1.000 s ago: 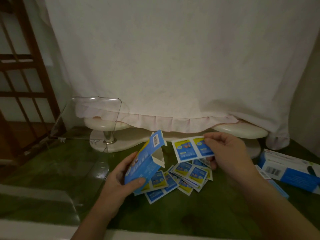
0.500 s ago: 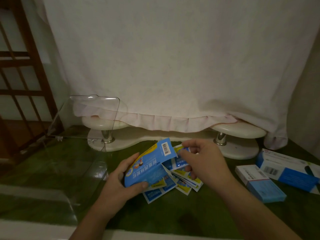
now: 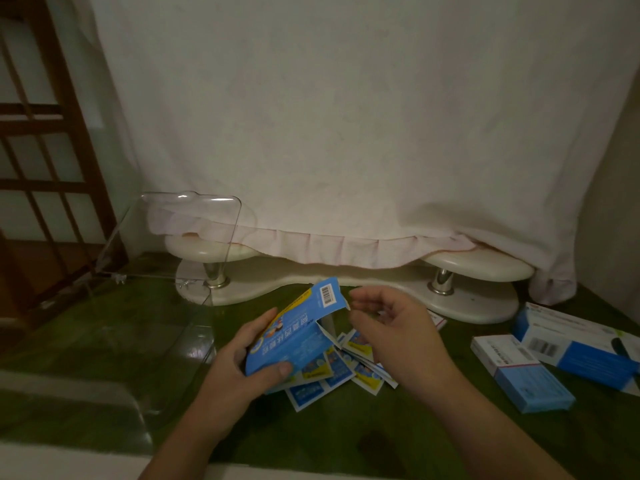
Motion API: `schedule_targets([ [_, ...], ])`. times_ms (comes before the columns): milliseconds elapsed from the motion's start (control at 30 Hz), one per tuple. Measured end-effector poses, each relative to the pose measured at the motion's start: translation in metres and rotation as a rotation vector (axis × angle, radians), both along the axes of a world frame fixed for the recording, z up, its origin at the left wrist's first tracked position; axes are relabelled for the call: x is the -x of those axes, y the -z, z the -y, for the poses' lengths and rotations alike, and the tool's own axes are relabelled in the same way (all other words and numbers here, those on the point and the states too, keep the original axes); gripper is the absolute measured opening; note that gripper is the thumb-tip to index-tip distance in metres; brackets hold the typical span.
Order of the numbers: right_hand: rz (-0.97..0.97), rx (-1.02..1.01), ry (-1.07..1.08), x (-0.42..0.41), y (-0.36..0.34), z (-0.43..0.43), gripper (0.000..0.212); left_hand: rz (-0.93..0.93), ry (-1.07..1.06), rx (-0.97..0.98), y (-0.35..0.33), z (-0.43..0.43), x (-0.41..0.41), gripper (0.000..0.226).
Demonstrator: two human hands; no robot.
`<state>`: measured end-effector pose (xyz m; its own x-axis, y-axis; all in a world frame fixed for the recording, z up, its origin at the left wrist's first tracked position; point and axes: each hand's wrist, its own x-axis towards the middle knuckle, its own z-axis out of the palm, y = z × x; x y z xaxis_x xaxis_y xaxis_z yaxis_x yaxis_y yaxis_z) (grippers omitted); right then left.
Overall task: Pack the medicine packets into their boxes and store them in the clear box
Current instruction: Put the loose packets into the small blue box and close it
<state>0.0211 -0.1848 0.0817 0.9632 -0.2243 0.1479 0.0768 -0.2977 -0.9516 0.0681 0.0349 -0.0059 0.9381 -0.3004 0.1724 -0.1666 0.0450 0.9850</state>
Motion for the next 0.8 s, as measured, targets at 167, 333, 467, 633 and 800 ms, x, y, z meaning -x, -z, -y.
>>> schedule_targets([
  [167,0.058,-0.015,-0.029,-0.001,-0.003,-0.003,0.03,0.032,0.012,-0.041,0.001,0.0,-0.001,0.077],
  [333,0.112,-0.167,-0.051,-0.004,-0.008,-0.01,0.024,0.104,0.015,-0.112,0.002,0.002,0.0,0.079],
  [467,0.104,-0.143,-0.135,0.004,-0.008,-0.027,0.02,0.15,-0.008,-0.148,0.001,0.003,0.0,0.082],
  [633,0.217,0.343,-0.153,0.011,0.001,-0.042,0.03,0.222,-0.034,-0.134,0.001,0.006,0.001,0.083],
  [800,0.225,0.744,-0.177,0.009,0.012,-0.051,0.035,0.257,-0.054,-0.112,0.003,0.009,0.003,0.089],
])
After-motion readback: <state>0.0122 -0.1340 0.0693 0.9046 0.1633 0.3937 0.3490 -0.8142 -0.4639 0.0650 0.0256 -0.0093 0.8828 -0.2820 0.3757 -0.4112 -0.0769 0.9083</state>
